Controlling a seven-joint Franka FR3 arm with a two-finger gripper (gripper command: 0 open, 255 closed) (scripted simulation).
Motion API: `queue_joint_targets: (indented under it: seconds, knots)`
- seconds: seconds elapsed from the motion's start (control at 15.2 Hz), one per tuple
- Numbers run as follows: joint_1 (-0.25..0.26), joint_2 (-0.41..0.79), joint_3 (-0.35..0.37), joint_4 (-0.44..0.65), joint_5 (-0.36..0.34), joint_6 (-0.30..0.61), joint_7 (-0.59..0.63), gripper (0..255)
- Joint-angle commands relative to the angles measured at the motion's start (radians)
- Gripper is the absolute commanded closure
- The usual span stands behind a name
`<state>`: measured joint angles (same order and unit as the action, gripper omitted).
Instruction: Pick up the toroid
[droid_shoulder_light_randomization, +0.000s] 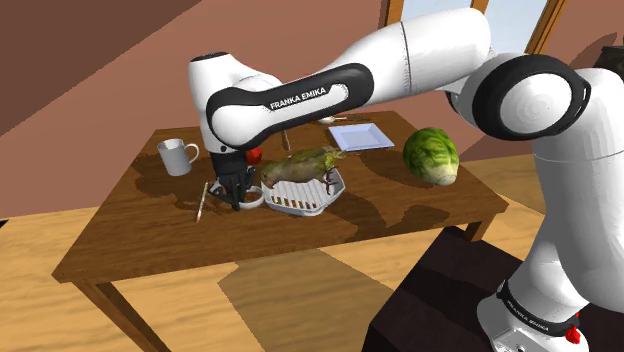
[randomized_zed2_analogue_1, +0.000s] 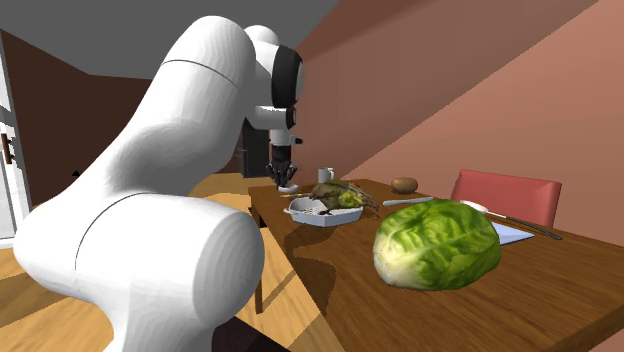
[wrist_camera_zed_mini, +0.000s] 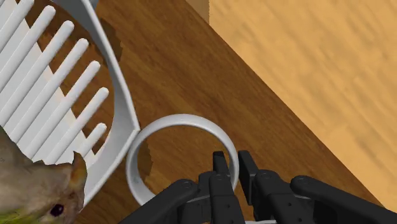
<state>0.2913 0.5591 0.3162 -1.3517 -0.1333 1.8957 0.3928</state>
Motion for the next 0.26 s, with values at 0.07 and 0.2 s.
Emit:
queue_joint_targets:
  seconds: [0.07,0.2]
  knots:
    - [0.002,-0.005,0.001,0.034,0.002,-0.039,-0.001,255]
    - [0.002,-0.006,0.002,0.036,0.002,-0.041,-0.001,255]
